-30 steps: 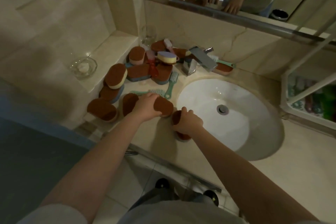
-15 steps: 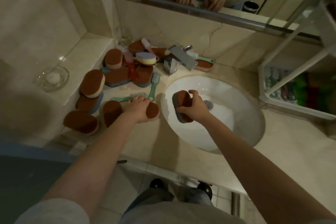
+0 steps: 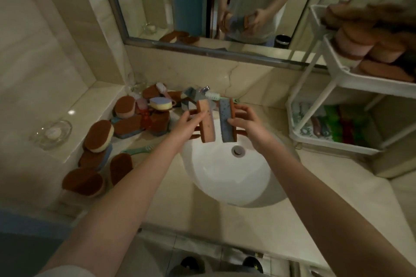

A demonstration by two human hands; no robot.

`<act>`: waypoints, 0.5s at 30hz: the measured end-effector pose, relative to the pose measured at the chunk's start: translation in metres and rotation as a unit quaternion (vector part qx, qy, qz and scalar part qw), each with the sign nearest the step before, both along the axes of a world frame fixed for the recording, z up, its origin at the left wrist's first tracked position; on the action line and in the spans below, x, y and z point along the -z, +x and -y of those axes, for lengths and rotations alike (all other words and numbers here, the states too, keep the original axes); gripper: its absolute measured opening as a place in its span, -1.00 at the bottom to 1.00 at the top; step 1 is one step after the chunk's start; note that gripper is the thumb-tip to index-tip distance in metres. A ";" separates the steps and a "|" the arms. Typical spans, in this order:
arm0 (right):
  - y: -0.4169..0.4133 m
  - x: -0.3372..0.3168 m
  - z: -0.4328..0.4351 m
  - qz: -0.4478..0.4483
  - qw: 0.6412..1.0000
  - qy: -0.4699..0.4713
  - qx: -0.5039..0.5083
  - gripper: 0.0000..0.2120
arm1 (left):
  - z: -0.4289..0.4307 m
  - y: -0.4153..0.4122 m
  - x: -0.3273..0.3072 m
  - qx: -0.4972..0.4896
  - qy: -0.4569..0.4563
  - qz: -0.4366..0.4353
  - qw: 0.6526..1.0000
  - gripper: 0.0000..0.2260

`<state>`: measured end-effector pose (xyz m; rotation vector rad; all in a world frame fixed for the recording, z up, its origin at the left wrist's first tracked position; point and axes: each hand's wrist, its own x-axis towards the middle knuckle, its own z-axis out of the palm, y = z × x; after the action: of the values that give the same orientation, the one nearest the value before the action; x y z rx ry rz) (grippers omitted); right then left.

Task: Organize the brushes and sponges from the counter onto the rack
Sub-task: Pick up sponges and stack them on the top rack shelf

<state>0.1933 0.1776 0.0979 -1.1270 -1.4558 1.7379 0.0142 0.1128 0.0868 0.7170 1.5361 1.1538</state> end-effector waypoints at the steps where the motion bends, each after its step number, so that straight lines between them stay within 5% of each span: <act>1: 0.008 -0.008 -0.003 -0.006 1.000 0.007 0.002 -0.65 | -0.005 0.010 -0.007 0.007 0.017 0.003 1.000 -0.62; 9: 0.076 -0.079 -0.027 -0.003 0.993 0.113 0.041 -0.62 | -0.047 0.086 -0.073 0.053 0.122 -0.004 0.991 -0.88; 15: 0.133 -0.138 -0.055 -0.057 0.976 0.174 0.114 -0.70 | -0.083 0.145 -0.135 0.078 0.206 0.017 0.975 -0.78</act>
<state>0.3259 0.2326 0.2357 -0.9500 -1.4290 1.3057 0.1596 0.1963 0.2215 1.0678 1.1957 1.3719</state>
